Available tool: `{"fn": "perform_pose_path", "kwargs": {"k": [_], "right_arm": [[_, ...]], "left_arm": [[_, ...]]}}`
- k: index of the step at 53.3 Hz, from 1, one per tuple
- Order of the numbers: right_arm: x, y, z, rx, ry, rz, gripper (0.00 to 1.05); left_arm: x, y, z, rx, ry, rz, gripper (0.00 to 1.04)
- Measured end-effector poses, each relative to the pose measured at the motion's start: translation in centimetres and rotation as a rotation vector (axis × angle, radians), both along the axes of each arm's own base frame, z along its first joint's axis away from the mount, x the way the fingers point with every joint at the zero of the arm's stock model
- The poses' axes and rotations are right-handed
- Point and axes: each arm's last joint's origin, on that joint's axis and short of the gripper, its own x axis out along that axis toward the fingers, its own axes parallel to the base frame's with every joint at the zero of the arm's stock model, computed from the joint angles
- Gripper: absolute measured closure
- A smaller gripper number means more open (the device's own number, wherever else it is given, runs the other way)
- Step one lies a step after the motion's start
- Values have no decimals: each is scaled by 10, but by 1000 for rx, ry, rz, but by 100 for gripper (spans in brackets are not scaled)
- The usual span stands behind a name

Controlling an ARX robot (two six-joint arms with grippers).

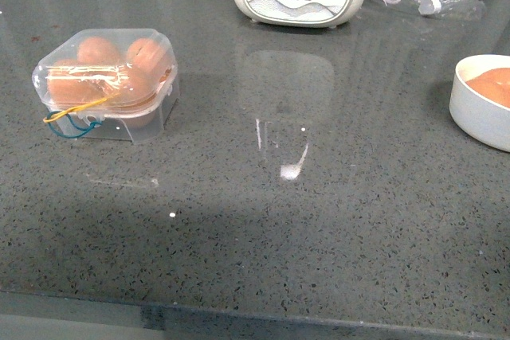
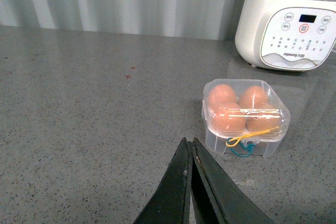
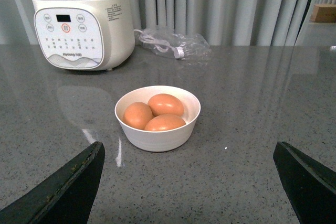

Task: Put egg into box

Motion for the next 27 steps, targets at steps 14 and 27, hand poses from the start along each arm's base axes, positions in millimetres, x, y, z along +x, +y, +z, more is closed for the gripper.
{"fn": "perform_pose_path", "kwargs": {"k": [14,27], "right_arm": [[0,0,0,0,0,0,7],[0,0,0,0,0,0,7]], "left_arm": [[-8,0,-2,0,14,1,101],[-16,0,-4,0,8,0,101]]}}
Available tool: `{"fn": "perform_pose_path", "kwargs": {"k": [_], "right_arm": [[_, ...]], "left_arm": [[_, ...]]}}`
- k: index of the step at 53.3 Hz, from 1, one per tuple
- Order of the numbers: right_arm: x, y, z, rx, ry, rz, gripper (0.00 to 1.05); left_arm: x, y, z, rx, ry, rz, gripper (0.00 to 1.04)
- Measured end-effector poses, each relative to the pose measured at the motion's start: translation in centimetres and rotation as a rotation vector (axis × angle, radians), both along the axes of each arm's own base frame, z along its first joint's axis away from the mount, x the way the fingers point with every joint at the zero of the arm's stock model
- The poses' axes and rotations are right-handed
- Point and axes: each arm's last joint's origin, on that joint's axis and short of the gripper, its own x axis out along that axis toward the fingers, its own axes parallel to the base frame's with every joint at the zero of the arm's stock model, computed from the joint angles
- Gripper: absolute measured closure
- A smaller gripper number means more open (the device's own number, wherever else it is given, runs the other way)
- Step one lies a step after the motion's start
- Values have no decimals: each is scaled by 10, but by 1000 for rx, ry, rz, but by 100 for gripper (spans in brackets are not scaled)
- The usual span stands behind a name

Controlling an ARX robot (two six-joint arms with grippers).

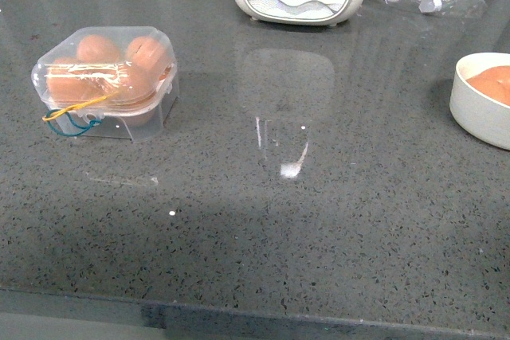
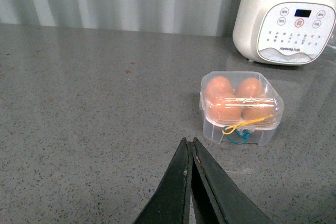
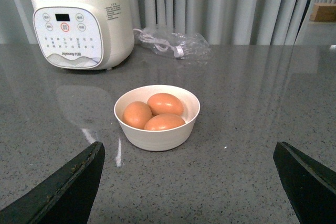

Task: Put egg into box

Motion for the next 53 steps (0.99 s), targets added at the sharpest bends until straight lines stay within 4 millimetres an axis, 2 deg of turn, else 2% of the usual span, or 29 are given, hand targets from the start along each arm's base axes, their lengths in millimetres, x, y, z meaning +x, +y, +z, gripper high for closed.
{"fn": "perform_pose_path", "kwargs": {"k": [3,11,29,53], "right_arm": [[0,0,0,0,0,0,7],[0,0,0,0,0,0,7],[0,0,0,0,0,0,7],[0,0,0,0,0,0,7]], "left_arm": [[0,0,0,0,0,0,95],[0,0,0,0,0,0,61],[0,0,0,0,0,0,5],[0,0,0,0,0,0,7]]}}
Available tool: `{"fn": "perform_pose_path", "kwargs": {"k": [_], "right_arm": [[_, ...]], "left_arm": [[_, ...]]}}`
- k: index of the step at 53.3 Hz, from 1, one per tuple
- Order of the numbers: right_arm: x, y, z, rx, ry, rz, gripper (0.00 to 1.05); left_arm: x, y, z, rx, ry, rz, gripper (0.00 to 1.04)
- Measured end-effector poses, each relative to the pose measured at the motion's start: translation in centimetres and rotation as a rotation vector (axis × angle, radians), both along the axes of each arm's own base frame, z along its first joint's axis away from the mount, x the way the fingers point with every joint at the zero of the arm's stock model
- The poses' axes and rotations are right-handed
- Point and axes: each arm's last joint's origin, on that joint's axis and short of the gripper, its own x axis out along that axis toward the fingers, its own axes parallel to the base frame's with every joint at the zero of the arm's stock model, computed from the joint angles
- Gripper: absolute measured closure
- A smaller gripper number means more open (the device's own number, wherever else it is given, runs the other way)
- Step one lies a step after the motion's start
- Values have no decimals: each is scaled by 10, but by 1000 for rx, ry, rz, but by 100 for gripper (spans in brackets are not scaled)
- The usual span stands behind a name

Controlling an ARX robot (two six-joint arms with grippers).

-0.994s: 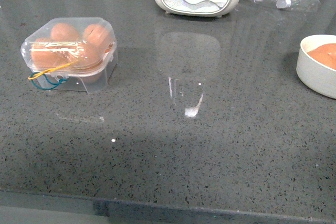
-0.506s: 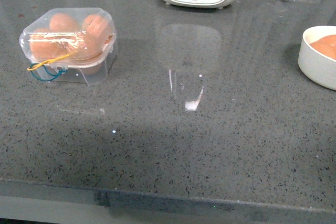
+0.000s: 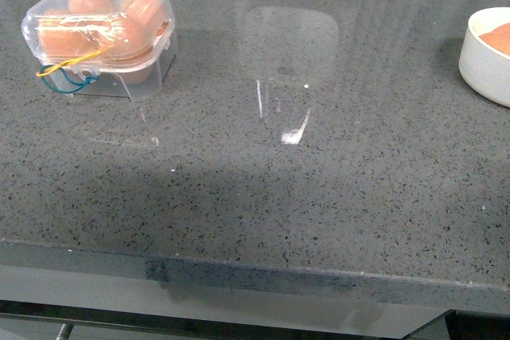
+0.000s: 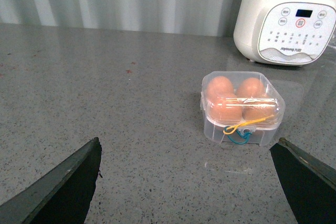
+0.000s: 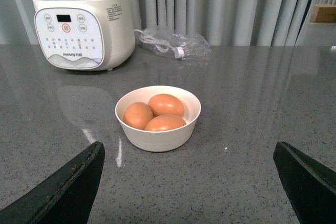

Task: Put egg into box

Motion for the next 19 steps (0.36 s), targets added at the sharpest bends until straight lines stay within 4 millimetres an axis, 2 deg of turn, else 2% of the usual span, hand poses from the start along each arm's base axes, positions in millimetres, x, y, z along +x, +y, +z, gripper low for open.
{"fn": "perform_pose_path", "kwargs": {"k": [19], "right_arm": [[0,0,0,0,0,0,7]], "left_arm": [[0,0,0,0,0,0,7]]}}
